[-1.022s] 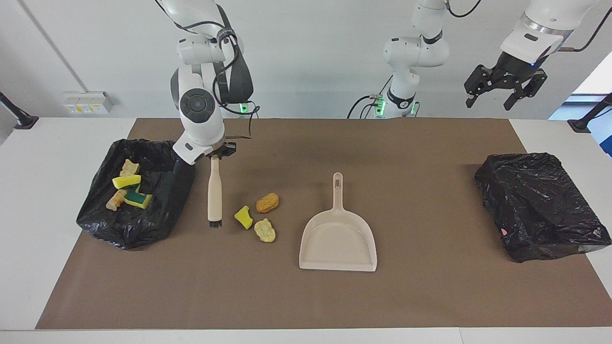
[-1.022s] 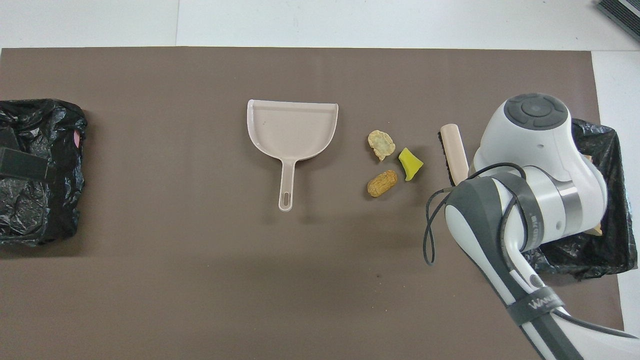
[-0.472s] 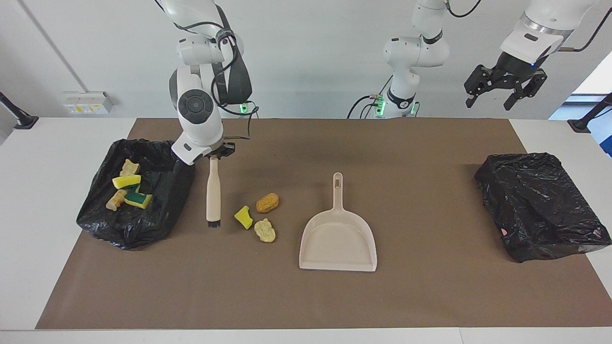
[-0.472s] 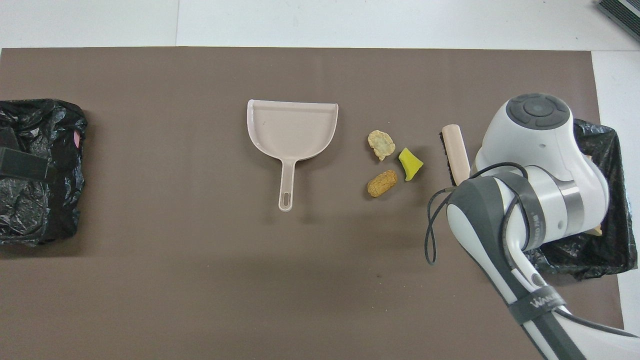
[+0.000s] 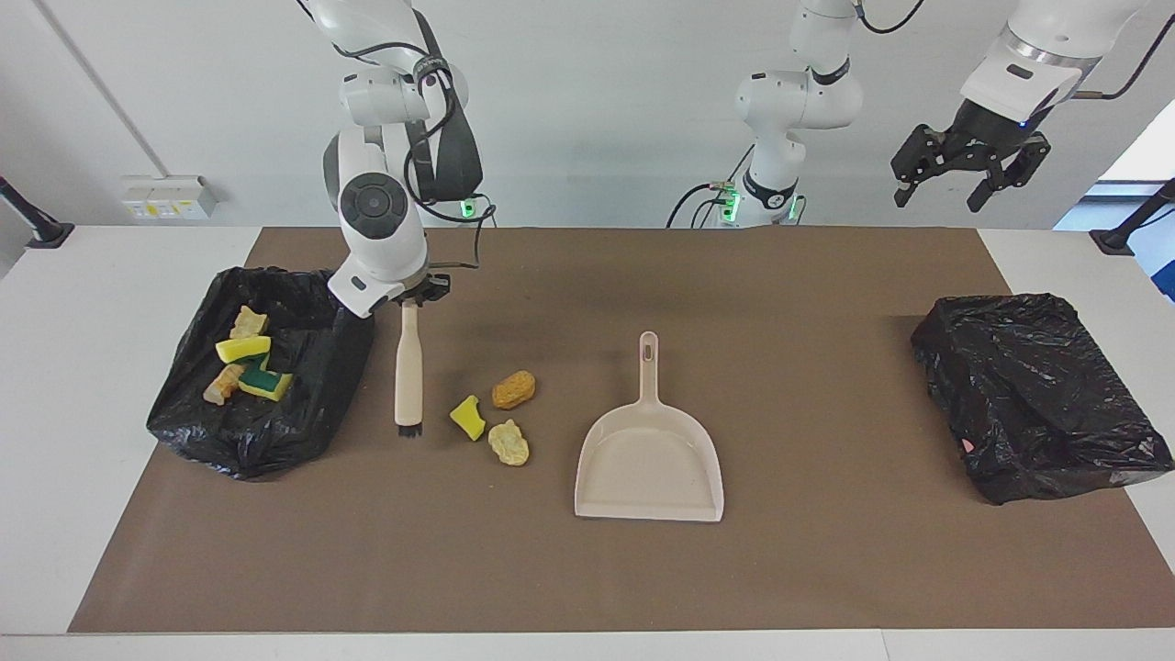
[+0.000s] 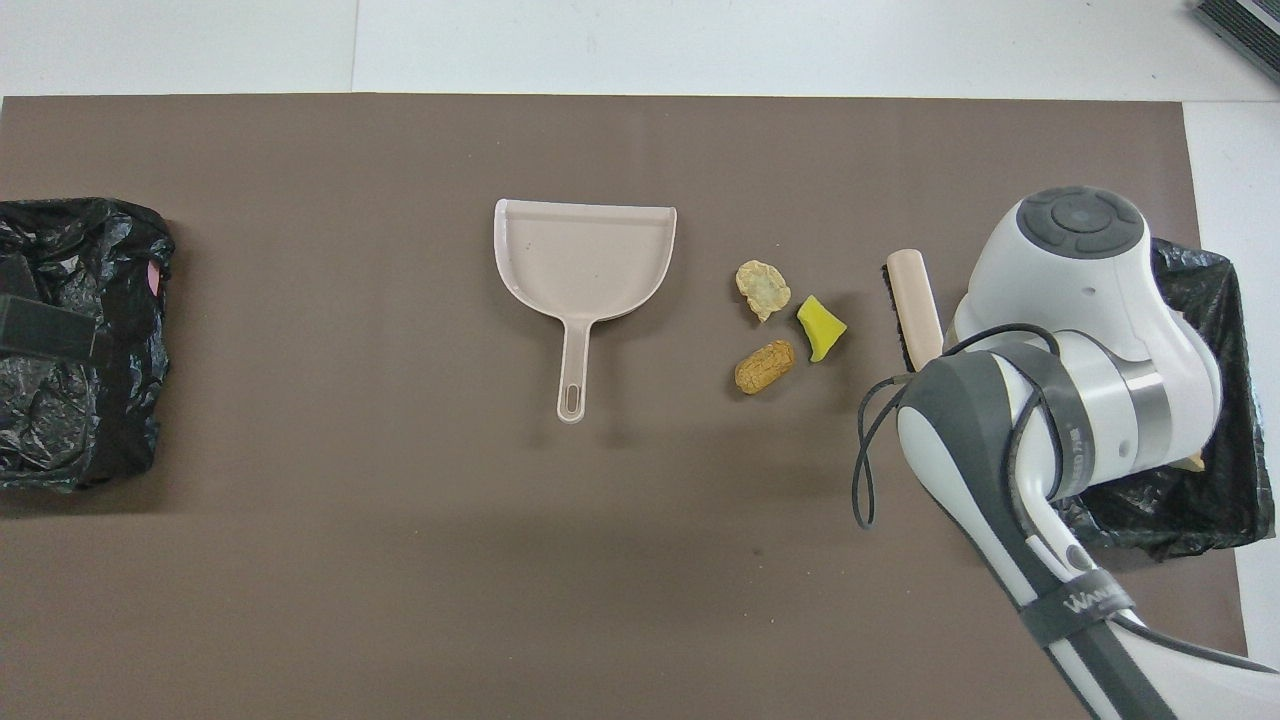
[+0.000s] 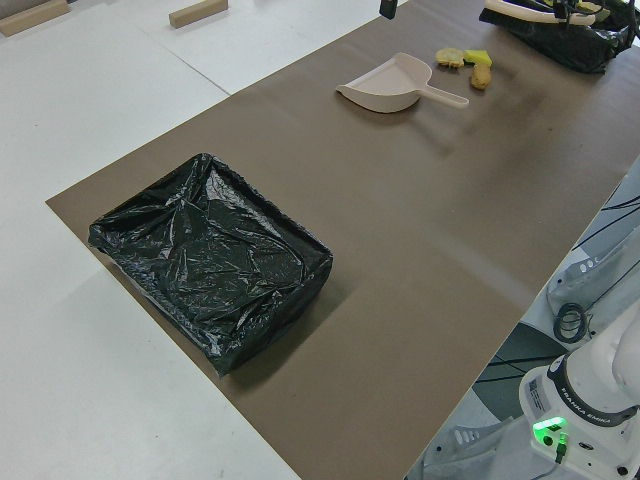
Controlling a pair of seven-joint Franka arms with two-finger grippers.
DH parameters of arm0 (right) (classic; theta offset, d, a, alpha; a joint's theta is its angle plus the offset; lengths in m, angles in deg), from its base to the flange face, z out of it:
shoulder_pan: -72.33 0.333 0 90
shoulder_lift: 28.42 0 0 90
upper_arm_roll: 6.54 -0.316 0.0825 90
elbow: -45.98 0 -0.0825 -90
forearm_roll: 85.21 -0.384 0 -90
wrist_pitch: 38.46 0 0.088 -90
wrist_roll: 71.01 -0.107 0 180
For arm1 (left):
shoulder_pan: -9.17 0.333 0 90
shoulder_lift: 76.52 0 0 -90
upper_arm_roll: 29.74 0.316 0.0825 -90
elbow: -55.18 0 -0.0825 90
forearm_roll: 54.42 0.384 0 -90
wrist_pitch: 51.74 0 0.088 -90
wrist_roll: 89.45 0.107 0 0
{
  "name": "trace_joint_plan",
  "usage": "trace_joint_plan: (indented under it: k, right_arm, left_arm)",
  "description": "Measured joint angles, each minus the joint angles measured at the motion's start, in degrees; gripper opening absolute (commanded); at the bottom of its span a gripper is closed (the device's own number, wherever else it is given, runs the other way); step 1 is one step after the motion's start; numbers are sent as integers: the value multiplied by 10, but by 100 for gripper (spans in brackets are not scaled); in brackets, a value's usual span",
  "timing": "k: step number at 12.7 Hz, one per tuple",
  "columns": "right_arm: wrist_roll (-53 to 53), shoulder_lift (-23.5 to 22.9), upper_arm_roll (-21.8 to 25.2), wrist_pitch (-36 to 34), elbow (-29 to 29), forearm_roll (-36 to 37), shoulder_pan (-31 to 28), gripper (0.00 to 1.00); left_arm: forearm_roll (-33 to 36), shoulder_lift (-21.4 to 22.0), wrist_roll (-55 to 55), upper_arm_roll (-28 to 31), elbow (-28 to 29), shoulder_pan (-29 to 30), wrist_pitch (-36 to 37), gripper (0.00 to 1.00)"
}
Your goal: Sweep and dump trash in bin
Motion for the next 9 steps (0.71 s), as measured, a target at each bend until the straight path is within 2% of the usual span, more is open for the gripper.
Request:
trace_joint_plan:
  k: [9]
  right_arm:
    - [0, -6, -1, 26, 37, 0, 0, 0]
  left_arm:
    - [0, 0, 0, 0, 0, 0, 0, 100]
